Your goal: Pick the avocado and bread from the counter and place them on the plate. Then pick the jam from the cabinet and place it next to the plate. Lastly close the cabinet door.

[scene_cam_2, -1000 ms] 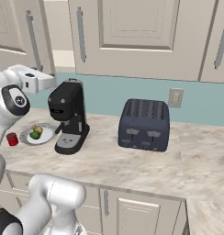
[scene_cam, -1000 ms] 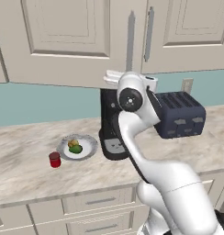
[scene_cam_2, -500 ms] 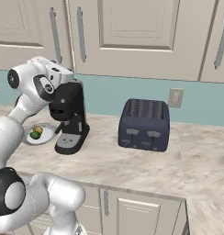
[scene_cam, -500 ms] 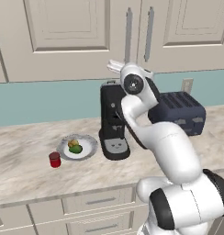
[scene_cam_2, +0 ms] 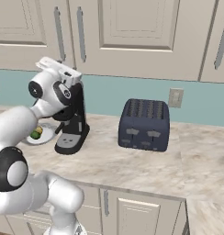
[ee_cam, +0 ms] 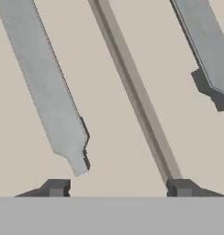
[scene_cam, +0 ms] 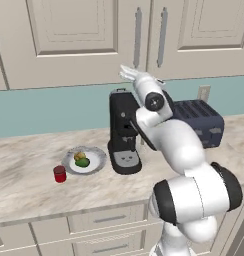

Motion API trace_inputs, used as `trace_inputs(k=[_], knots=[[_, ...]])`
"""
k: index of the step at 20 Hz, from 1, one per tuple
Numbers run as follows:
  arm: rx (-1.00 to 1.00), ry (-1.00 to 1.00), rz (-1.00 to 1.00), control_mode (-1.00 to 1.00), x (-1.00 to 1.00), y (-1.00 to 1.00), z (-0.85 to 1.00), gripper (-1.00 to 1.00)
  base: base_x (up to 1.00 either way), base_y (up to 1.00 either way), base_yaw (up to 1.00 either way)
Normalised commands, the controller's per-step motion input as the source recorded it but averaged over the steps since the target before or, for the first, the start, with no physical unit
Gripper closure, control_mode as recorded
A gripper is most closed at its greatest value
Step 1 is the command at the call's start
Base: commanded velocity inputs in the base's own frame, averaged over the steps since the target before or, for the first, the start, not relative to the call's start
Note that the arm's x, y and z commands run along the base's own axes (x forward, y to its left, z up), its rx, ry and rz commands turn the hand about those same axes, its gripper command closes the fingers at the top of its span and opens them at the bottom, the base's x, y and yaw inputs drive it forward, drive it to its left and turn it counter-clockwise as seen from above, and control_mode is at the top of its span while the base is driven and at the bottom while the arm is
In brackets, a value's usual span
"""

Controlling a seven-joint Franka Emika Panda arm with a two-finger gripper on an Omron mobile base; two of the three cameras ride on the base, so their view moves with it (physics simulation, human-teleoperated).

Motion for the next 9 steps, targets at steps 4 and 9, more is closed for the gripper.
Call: trace_inputs(k=[4, 9], knots=[[0.02, 0.03, 0.02, -1.00, 1.00, -1.00, -0.57, -1.00, 0.00, 0.00, 0.00], [0.10, 0.03, 0.00, -1.00, 1.00, -1.00, -0.35, -1.00, 0.00, 0.00, 0.00]])
